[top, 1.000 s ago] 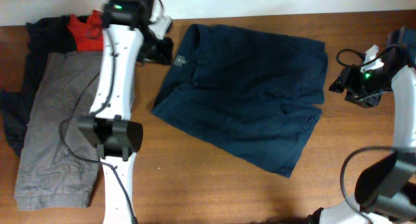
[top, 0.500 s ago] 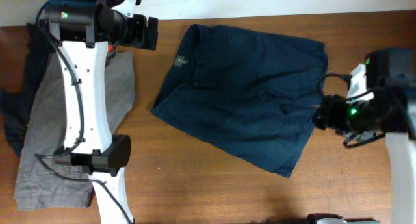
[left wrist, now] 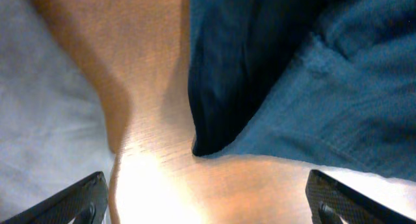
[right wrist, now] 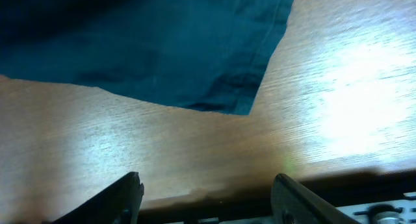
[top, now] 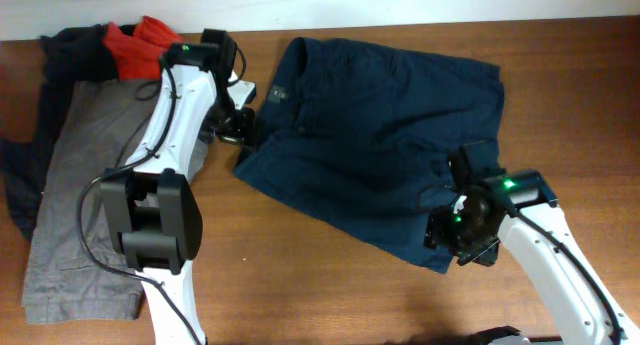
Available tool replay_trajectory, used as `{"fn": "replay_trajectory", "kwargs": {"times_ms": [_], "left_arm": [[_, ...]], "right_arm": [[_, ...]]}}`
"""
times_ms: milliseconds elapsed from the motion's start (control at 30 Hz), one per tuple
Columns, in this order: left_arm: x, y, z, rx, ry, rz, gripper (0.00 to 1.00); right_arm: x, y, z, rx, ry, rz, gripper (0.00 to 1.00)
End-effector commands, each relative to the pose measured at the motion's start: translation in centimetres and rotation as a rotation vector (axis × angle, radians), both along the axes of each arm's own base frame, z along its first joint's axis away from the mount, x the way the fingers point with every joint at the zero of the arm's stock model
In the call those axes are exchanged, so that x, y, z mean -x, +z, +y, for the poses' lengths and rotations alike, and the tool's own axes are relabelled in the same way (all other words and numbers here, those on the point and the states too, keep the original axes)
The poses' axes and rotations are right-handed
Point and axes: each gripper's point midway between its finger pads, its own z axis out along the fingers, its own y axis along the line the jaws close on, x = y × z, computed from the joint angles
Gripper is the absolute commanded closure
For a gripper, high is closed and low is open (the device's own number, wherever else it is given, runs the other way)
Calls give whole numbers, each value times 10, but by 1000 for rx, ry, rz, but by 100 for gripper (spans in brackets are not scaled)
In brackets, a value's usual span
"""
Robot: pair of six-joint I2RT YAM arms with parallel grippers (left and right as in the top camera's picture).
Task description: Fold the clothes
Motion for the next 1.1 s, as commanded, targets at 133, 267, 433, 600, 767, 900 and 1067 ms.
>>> {"fn": "replay_trajectory", "kwargs": {"times_ms": [133,267,433,600,767,900,1067], "left_arm": [[19,-52,-15,52,-172,43,24],[34,-68,-13,49,-173,88,46],[39,-70,-15,59,-164,105,99],[49,-68,-16,72,-153,147,99],[50,-68,-15,65,-54,159,99],[49,-68,-15,65,-50,155,99],[49,-68,-15,65,-50,156,99]], "right_arm": [[7,-15,7,-37,-22,15,35],[14,-25,6,-31,-73,44,39],[22,-47,5,-28,-126,64,41],[27,-68,1,-11,-157,59,41],[23,-84,-16,87,-242,26,41],[12,-92,-31,179,-307,-3,41],[5,-111,-29,186,-304,26,42]]}}
